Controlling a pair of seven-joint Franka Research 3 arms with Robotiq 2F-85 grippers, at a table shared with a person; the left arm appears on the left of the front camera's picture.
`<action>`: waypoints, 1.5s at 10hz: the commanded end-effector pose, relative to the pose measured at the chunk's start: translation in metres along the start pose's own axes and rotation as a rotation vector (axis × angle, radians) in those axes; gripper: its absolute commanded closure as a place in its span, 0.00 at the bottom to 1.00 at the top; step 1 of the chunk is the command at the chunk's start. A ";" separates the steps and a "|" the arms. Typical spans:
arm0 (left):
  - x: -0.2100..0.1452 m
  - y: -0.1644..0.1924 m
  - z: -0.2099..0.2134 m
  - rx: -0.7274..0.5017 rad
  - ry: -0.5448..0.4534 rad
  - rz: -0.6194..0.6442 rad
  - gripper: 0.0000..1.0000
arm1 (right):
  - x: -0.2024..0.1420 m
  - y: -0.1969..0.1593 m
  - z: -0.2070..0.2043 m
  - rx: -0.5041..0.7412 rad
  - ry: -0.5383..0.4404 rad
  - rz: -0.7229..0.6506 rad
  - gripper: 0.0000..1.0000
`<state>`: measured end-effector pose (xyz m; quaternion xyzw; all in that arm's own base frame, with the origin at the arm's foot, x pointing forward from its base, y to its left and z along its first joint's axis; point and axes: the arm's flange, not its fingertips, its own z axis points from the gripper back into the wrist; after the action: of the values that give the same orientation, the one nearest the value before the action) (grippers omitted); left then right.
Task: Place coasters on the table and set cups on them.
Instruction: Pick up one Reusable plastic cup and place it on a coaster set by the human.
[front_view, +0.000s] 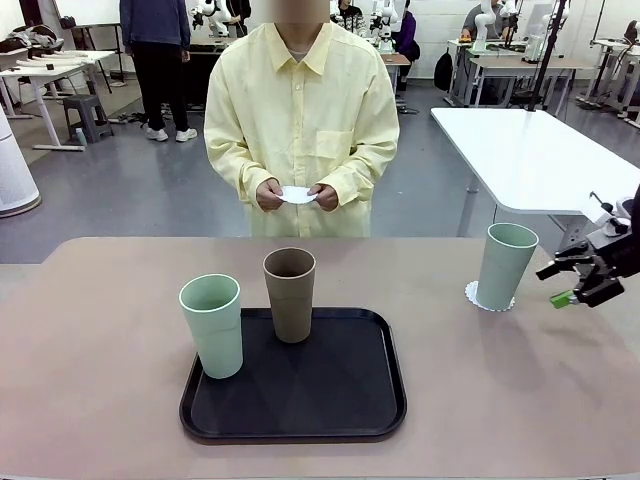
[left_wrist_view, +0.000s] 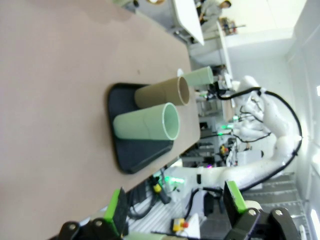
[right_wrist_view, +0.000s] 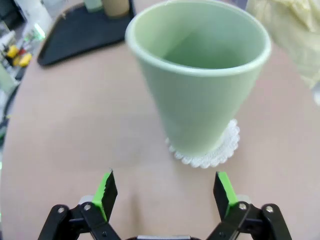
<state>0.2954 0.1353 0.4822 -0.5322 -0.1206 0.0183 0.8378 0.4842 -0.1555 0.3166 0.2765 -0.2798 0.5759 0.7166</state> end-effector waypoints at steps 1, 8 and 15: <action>0.001 0.000 0.000 -0.016 -0.006 -0.011 0.00 | 0.033 0.046 0.005 -0.020 0.186 -0.045 0.00; 0.001 0.000 0.000 -0.016 -0.006 -0.011 0.00 | 0.194 0.162 0.036 -0.210 0.397 -0.033 0.00; 0.001 0.000 0.000 -0.016 -0.006 -0.011 0.00 | 0.243 0.193 0.052 -0.270 0.542 -0.042 0.00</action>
<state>0.2954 0.1353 0.4823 -0.5323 -0.1206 0.0183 0.8378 0.3369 0.0072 0.5445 0.0308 -0.1326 0.5788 0.8040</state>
